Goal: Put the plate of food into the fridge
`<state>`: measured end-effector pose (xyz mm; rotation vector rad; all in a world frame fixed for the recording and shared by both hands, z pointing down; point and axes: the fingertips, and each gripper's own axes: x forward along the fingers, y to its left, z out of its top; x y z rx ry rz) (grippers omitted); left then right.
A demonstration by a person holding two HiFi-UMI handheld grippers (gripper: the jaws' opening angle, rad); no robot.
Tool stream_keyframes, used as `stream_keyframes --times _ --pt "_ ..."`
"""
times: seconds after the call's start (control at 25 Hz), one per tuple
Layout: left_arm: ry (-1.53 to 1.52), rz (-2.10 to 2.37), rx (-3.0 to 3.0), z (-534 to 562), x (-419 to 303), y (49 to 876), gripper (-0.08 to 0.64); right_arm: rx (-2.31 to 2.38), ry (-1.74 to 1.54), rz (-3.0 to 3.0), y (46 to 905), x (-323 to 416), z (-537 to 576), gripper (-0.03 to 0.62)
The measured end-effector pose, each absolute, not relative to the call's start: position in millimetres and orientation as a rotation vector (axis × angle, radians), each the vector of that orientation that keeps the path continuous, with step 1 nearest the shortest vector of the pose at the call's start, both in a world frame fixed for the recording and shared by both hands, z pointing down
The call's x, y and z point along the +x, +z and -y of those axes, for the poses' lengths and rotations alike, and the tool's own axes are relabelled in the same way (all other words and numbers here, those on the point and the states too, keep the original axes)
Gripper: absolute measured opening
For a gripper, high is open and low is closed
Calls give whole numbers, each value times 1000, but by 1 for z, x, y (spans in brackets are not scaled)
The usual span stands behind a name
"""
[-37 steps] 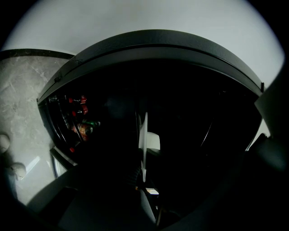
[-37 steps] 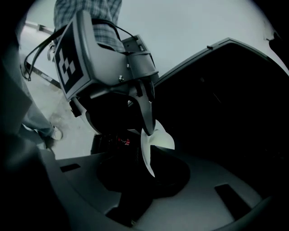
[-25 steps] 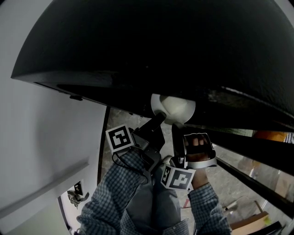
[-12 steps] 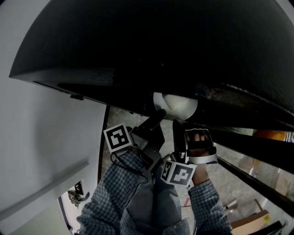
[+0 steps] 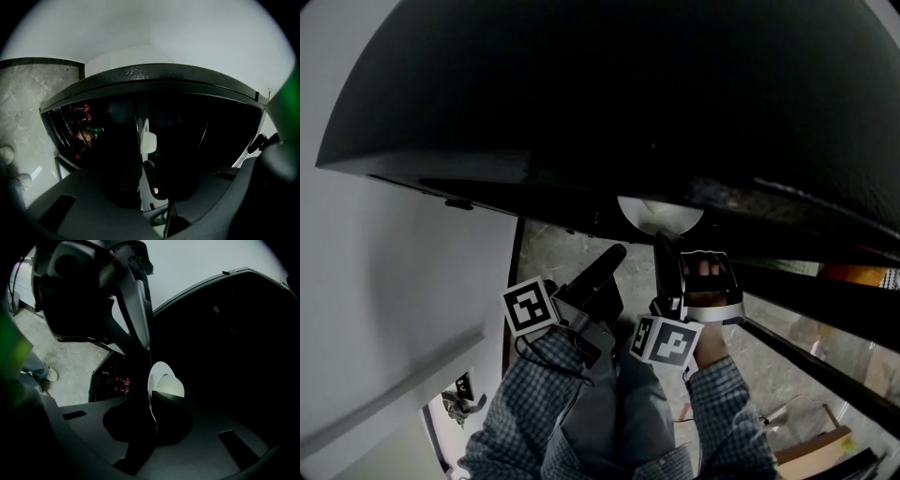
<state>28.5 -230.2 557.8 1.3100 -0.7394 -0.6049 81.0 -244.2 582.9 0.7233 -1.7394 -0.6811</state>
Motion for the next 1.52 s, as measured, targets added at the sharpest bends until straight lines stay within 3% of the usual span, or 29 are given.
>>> stream_keyframes --times 0.52,0.92,1.52 --pt "-525 752 1296 174 15 564 78 754 -700 1732 586 77 270 29" --pt "-538 809 1366 173 -8 552 8 823 -678 1764 583 78 275 31" --pt "-186 905 1694 158 -10 539 6 952 -580 1889 546 77 260 72"
